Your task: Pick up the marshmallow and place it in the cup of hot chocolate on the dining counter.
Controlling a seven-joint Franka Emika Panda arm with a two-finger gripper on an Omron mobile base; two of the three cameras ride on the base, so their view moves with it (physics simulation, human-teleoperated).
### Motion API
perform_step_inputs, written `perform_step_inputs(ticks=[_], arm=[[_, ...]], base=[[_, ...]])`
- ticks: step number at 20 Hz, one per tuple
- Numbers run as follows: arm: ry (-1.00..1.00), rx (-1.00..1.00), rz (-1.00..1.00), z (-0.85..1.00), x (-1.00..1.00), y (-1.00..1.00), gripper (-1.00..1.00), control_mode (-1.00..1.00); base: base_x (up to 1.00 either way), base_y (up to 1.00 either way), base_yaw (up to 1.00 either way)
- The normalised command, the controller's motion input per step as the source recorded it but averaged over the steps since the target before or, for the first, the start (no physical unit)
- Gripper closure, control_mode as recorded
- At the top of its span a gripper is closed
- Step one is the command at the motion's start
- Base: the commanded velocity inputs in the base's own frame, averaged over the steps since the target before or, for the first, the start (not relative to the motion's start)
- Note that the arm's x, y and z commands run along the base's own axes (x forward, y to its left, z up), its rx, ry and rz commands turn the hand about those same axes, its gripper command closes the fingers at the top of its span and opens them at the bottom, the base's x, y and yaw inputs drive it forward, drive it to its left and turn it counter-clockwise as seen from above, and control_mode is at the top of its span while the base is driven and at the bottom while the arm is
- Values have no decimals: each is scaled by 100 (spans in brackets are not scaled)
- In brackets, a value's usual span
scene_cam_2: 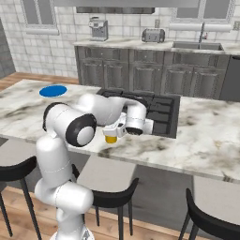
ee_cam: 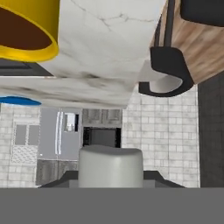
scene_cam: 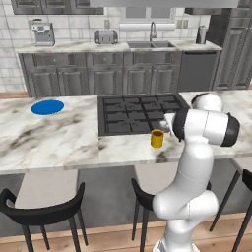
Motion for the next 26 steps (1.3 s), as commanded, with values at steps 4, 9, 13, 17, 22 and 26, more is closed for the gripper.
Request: perform_step_inputs(ticks=[4, 9, 13, 17, 22, 26], arm=[[0, 0, 0, -23, 26, 0, 100, -100], [0, 0, 0, -23, 16, -8, 100, -100], [0, 0, 0, -20, 14, -18, 100, -100], [0, 0, 0, -19, 19, -15, 100, -100], [0, -1, 0, -20, 18, 0, 100, -100], [0, -2, 0, -19, 22, 0, 100, -100]], base=[[0, 0, 0], [0, 0, 0], [0, 0, 0], [0, 0, 0], [0, 0, 0], [0, 0, 0]])
